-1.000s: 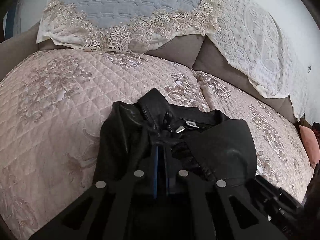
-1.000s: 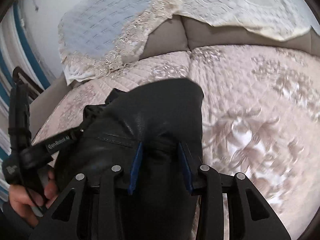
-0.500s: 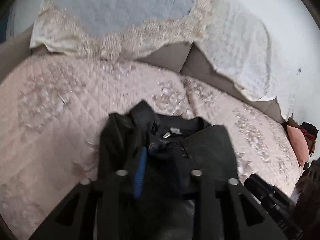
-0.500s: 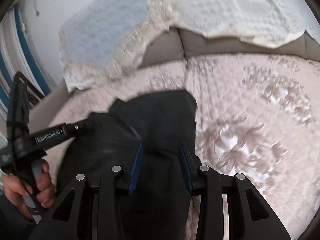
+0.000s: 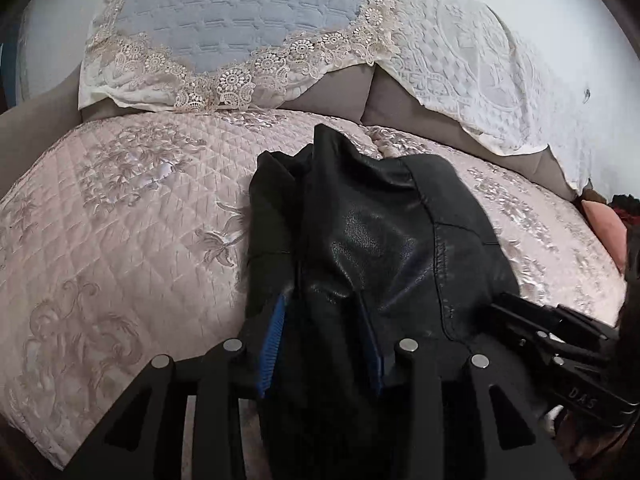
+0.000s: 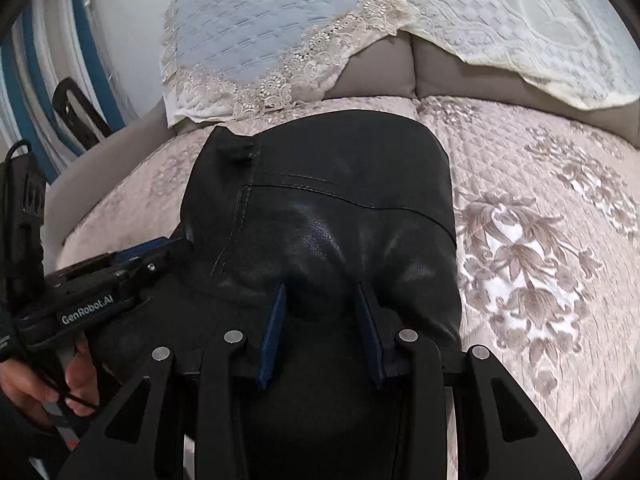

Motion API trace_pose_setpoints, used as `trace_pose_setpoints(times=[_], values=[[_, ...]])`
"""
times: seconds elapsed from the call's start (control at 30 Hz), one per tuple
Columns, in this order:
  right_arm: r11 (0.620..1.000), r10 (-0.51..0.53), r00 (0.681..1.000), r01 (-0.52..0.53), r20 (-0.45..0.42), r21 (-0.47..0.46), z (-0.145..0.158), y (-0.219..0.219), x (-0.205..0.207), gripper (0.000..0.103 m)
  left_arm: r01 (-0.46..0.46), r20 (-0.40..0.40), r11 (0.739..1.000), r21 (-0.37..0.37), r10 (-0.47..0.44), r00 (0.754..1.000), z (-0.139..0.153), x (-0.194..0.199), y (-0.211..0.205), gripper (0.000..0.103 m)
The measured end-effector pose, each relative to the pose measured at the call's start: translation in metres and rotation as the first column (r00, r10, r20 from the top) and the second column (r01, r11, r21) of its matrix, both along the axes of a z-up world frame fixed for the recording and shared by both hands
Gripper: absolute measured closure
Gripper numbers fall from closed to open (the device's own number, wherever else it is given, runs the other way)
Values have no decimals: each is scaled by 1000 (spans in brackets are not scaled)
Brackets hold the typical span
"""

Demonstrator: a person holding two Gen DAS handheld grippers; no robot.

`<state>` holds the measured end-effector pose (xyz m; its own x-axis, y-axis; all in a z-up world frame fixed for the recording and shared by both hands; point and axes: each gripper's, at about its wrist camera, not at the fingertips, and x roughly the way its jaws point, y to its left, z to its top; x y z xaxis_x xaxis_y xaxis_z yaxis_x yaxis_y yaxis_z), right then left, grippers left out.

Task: Fold large clothes
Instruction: 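Grasp the folded jacket bundle with both grippers and tuck its edges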

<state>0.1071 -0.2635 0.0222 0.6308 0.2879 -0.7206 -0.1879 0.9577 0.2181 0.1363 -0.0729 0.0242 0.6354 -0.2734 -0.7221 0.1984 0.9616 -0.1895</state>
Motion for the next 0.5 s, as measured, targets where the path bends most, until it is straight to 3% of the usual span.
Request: trace_pose_setpoints(times=[0.17, 0.3, 0.5], values=[[1000, -1, 1000, 1, -23, -6, 10, -3, 0, 66, 3, -17, 1000, -5, -3, 1000, 11, -2, 3, 63], [998, -38, 999, 38, 1, 51, 36, -19, -8, 66, 7, -11, 1000, -24, -7, 1000, 32, -8, 11, 64], [998, -45, 999, 45, 7, 40, 52, -27, 36, 66, 46, 42, 999, -13, -45, 998, 62, 36, -7, 64]])
